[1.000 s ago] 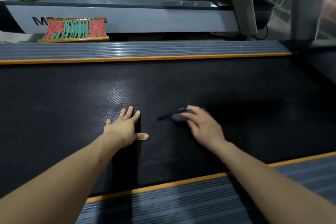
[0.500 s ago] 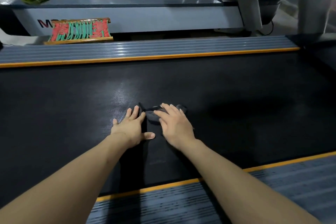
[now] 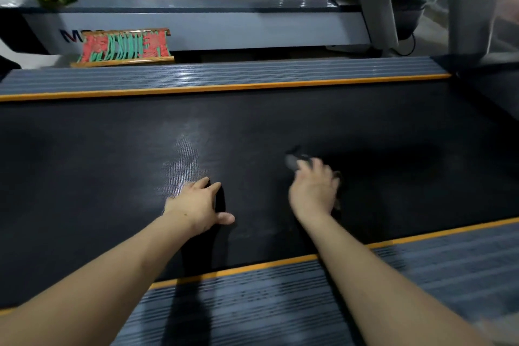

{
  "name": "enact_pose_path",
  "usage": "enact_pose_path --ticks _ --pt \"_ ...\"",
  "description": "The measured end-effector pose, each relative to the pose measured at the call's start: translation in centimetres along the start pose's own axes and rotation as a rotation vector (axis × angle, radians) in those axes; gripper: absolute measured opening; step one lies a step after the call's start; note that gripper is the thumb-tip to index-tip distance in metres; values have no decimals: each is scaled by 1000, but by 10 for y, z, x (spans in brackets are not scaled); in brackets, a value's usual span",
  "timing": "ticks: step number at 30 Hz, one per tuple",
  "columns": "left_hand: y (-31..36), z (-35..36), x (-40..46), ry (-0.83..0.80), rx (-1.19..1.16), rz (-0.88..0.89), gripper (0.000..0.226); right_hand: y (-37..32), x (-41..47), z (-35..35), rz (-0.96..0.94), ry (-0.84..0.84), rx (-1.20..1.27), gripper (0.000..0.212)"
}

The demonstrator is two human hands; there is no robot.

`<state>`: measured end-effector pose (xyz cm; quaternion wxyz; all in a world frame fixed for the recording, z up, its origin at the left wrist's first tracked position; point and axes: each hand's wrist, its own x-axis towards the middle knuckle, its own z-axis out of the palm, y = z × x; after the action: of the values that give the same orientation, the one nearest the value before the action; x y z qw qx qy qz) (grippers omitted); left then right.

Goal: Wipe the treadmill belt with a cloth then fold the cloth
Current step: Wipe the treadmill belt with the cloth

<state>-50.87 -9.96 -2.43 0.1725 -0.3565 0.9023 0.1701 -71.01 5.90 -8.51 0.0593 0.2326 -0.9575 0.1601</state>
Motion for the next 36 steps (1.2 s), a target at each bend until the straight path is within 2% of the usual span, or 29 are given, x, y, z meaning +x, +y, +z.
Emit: enact_pose_path --ticks 2,4,6,8,9,12,14,16,19,22,25,27,29,30,33,36 --pt "-6 8 -5 -94 21 -8 113 -42 -33 11 -218 -43 61 31" --pt "-9 15 -7 -106 21 -9 117 -62 -55 16 -408 -154 162 34" --pt "-9 19 -5 -94 11 -16 116 -51 -47 8 -510 -225 222 36" --pt "-8 21 -1 -91 4 -15 115 -17 -29 2 -593 -170 143 35" --pt "-9 22 0 -86 1 -9 115 5 -16 0 -564 -135 122 35" --pt "-11 28 1 -64 -18 2 113 76 22 -12 -312 -62 80 36" --pt "-11 29 1 -55 -30 2 112 108 34 -17 -179 -96 23 36" --pt "-10 28 1 -56 -33 1 112 107 34 -17 -80 -83 6 37" --pt "-9 28 0 -57 -43 2 112 54 12 -8 58 -43 9 35" --pt "-10 29 -1 -46 -52 3 112 -21 -24 3 -109 -52 52 34" --pt "-12 31 -2 -34 -55 -2 113 -61 -51 13 -350 -185 177 38" --pt "-13 30 -1 -34 -55 3 113 -46 -44 7 -450 -269 236 39" --pt "-13 30 -1 -36 -69 2 113 -4 -29 2 -534 -242 163 38" --pt "-13 30 0 -37 -72 0 112 23 -16 -2 -498 -204 135 37" --pt "-11 30 -1 -31 -76 -1 111 96 19 -18 -232 -139 91 37" --pt "-9 28 -2 -32 -71 -2 110 111 28 -25 -61 -172 50 35"
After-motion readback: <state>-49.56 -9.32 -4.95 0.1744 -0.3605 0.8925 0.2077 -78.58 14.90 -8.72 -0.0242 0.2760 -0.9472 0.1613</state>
